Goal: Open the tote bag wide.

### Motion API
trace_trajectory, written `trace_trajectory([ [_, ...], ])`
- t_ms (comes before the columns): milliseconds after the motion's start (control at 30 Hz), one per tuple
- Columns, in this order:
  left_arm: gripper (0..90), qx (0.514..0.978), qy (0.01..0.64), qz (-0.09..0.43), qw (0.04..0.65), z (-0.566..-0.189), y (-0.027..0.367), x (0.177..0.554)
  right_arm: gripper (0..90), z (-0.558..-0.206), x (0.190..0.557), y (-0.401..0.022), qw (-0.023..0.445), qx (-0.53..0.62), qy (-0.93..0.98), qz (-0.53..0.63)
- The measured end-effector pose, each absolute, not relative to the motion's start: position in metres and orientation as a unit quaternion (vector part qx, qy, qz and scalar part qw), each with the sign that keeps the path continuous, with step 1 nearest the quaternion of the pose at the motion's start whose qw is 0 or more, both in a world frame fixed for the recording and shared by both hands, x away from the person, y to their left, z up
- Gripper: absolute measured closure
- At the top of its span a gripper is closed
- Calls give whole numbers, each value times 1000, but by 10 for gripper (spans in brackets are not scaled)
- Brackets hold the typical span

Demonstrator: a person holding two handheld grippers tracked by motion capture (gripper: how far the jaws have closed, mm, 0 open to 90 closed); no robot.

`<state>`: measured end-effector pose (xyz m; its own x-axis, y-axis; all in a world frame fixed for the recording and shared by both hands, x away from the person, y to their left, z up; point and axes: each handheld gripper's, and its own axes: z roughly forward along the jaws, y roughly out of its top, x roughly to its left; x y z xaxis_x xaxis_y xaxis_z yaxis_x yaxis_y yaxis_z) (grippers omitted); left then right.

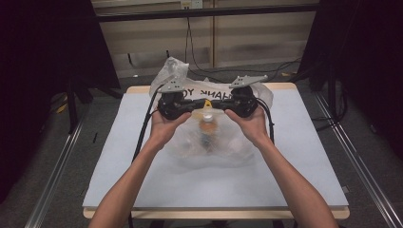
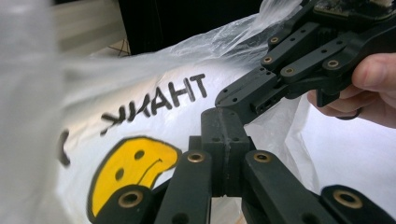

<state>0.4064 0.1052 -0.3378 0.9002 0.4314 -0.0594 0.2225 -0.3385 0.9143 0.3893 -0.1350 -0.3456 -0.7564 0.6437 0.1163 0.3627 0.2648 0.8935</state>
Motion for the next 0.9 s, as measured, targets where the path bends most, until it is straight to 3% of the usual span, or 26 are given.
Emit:
trace_trajectory([
  [633,900,805,205,85,550,-356,122,393,900,-376,366,-142,107,321,791,510],
  [900,900,806,199,95,549,-349,108,397,900,-382,355,-132,95,302,799,511],
])
